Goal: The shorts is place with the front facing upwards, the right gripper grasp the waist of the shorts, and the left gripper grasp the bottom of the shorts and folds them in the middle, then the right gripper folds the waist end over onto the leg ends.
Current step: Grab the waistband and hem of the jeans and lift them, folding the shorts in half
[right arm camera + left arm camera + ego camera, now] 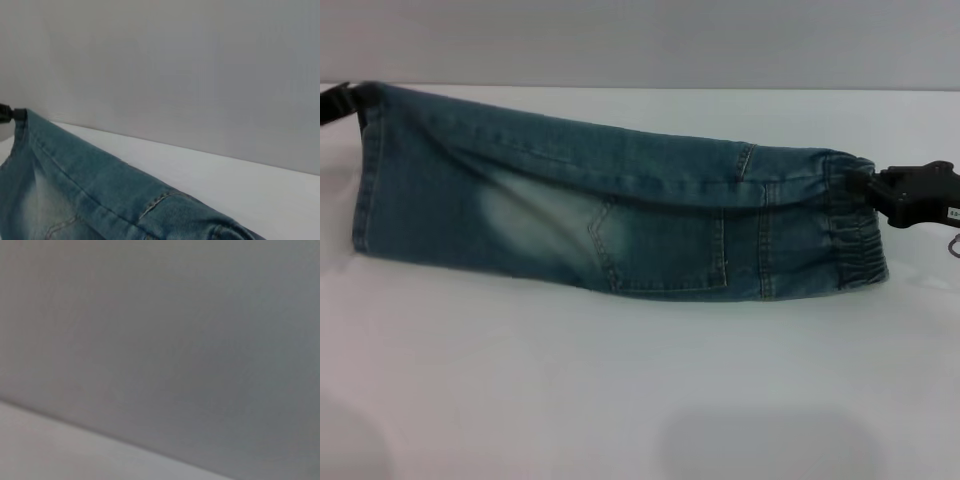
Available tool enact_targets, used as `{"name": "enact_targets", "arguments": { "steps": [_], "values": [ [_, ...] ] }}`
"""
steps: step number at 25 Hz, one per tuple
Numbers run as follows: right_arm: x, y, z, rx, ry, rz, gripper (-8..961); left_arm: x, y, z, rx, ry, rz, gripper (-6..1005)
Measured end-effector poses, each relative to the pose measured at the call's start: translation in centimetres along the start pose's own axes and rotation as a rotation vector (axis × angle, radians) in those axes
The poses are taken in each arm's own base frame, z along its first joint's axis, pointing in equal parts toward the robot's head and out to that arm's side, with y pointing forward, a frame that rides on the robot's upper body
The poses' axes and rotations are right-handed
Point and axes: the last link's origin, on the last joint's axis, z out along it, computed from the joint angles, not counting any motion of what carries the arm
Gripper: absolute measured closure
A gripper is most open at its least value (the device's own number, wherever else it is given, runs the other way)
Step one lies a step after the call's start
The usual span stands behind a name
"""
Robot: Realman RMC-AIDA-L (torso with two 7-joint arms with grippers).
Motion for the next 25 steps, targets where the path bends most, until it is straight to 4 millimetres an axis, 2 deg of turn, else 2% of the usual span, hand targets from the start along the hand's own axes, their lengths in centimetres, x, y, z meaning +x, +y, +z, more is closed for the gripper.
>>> {"name": "enact_targets", "arguments": {
  "steps": [5,15,25],
  "values": [
    [0.3,-0.1,0.3,0.020,0.003,0.001,943,0.4,1.1,1.4,0.004,0.020,0.059,927],
    [0.8,0.4,1.1,0.041,-0.040,0.026,941,-0.2,2.5,3.9,0.077,-0.012,0.167,925],
    [1.3,0.2,1.2,0.075,-0.064,0.050,940,-0.3,2.6,4.5,0.122,-0.004,0.188,922]
  ]
}}
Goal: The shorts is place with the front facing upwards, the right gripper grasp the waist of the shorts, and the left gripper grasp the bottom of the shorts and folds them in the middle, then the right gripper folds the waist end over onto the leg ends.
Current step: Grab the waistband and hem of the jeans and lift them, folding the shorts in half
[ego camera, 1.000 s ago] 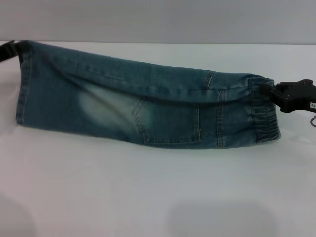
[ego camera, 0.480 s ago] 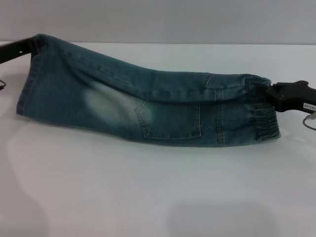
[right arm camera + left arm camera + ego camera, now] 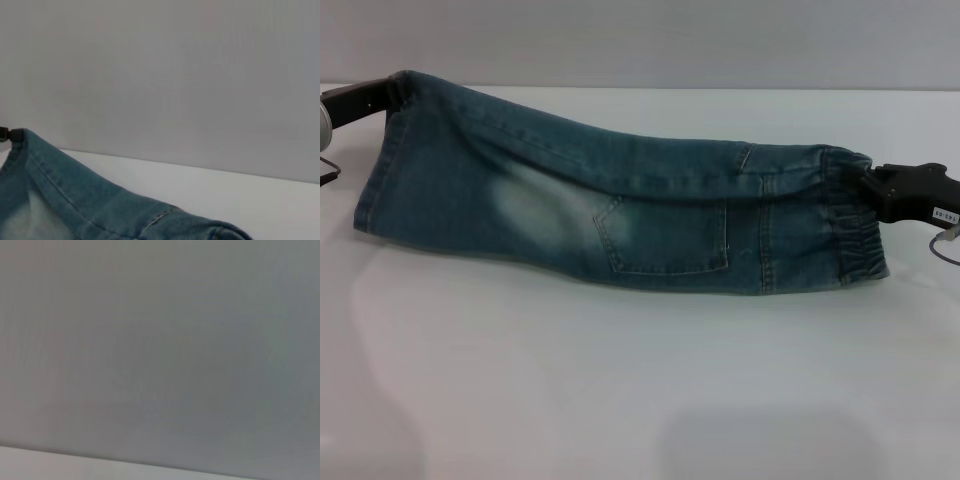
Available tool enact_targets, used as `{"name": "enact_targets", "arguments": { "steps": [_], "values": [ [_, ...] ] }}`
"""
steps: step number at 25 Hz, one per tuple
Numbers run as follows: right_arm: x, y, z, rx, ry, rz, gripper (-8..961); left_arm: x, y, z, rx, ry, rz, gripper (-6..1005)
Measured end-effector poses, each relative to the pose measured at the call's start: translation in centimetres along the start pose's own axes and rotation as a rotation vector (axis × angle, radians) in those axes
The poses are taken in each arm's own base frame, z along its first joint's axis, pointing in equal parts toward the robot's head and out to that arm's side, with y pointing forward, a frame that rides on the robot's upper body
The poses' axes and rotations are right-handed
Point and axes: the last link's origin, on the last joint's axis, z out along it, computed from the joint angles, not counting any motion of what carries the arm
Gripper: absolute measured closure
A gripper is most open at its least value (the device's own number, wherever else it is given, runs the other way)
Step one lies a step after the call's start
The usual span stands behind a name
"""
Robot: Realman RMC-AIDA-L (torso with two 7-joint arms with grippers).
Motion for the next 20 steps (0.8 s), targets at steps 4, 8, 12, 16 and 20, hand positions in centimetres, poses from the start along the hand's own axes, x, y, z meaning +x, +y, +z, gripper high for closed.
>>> {"name": "enact_targets", "arguments": {
  "steps": [4,8,12,16,20],
  "values": [
    [0.3,-0.2,0.1,0.020,-0.007,-0.003,939,0.1,-0.1,0.1,0.018,0.006,0.000,921],
    [0.6,-0.1,0.3,0.036,-0.029,0.001,939,-0.2,-0.3,0.1,0.036,0.004,0.004,920],
    [0.8,-0.2,0.7,0.051,-0.015,-0.004,938,-0.9,-0.5,0.3,0.052,-0.009,0.018,919],
    [0.8,-0.3,0.7,0.058,-0.011,-0.004,937,-1.2,-0.4,0.5,0.058,-0.020,0.032,918],
    [0.9,-0.4,0.7,0.065,-0.006,-0.007,937,-1.3,-0.1,0.8,0.065,-0.034,0.077,917]
  ]
}}
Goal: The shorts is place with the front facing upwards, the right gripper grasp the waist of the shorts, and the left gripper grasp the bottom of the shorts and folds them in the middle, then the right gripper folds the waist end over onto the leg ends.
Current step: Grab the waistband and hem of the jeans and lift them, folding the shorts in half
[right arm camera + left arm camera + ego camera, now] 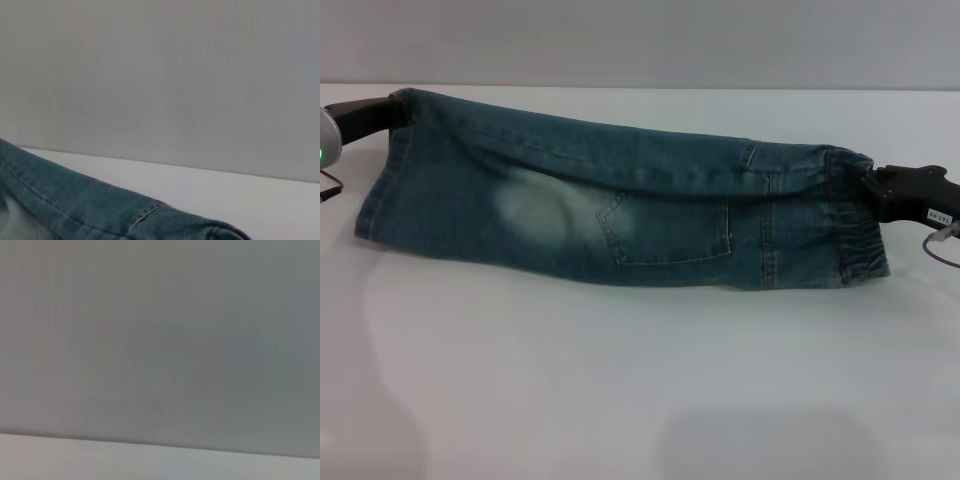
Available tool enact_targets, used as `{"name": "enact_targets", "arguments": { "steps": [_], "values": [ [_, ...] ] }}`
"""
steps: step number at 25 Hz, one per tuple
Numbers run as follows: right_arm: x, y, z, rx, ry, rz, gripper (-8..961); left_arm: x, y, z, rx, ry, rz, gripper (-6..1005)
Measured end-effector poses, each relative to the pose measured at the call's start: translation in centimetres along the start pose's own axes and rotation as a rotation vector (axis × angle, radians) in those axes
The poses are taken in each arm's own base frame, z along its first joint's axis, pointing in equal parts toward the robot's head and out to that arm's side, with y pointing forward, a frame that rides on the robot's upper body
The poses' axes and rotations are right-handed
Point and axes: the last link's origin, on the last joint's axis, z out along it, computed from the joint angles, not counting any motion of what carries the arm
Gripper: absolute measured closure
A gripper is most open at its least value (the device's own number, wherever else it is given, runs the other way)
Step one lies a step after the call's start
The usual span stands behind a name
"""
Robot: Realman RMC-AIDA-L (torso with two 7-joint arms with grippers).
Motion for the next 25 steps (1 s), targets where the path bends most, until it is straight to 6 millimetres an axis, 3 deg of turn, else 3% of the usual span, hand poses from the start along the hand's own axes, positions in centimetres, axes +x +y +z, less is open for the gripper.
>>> {"name": "enact_targets", "arguments": {
  "steps": [14,25],
  "values": [
    [0.5,-0.1,0.3,0.021,0.023,0.018,935,-0.1,0.3,1.0,0.083,-0.006,0.070,879],
    [0.5,-0.6,0.3,0.051,0.021,0.028,631,-0.2,0.2,1.0,0.084,0.017,0.010,664]
  ]
}}
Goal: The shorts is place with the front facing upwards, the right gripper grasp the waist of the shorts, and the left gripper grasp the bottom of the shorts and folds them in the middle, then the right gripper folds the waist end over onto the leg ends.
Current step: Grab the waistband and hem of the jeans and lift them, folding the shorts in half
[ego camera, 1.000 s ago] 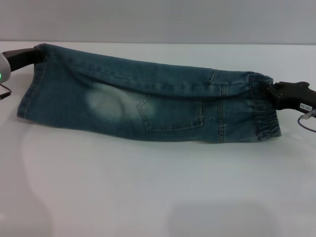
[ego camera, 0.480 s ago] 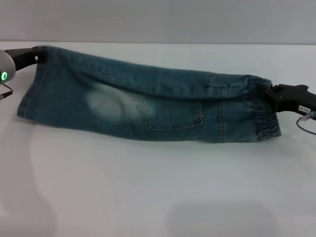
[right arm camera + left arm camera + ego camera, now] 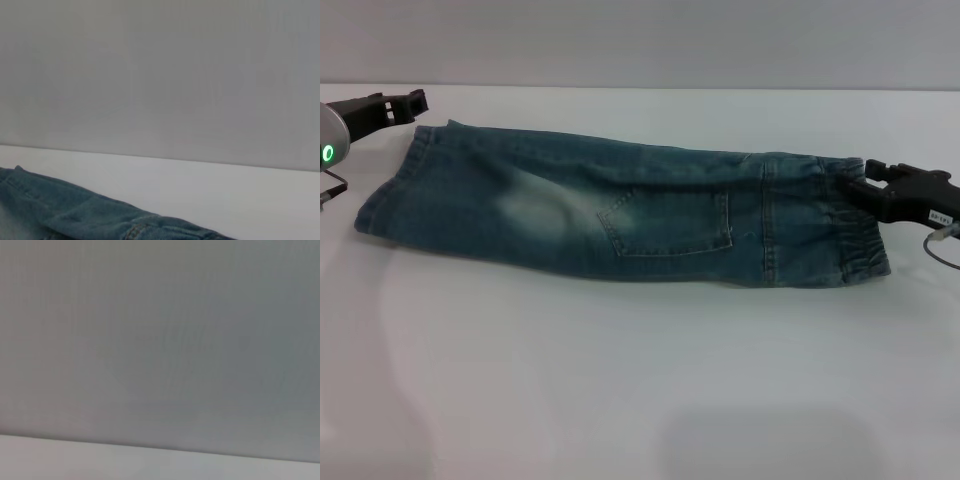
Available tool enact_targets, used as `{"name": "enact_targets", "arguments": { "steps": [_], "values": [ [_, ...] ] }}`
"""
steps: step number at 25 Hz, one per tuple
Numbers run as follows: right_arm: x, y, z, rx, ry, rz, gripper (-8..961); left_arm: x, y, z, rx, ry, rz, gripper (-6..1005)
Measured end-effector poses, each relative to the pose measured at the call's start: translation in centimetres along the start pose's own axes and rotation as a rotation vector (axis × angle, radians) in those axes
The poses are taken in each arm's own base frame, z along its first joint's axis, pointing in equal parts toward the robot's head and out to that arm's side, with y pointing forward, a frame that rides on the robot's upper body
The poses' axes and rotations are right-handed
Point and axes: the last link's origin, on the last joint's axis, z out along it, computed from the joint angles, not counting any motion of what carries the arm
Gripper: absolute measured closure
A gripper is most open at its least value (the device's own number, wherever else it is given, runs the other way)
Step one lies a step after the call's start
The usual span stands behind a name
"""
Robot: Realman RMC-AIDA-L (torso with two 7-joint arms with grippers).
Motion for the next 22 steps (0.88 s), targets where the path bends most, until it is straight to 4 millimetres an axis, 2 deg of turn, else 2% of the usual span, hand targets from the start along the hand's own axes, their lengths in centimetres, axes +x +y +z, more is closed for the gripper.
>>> {"name": "enact_targets", "arguments": {
  "steps": [5,10,15,16,17,22],
  "values": [
    [-0.2,0.0,0.1,0.000,-0.001,0.005,519,-0.1,0.3,-0.1,-0.029,-0.005,0.000,473],
    [-0.3,-0.7,-0.5,0.028,-0.011,0.013,464,0.3,1.0,-0.2,-0.082,0.012,0.001,264],
    [-0.8,-1.5,-1.4,0.063,-0.061,0.030,454,1.2,1.9,-0.7,-0.179,0.080,-0.036,143],
    [-1.0,-1.6,-1.6,0.067,-0.070,0.030,454,1.2,1.9,-0.7,-0.179,0.080,-0.036,147],
    [-1.1,-1.7,-1.7,0.071,-0.079,0.030,454,1.6,2.2,-1.6,-0.253,0.157,-0.055,152],
    [-2.2,-2.5,-2.7,0.101,-0.169,0.061,453,1.7,2.3,-3.5,-0.359,0.325,-0.070,187]
  ]
}}
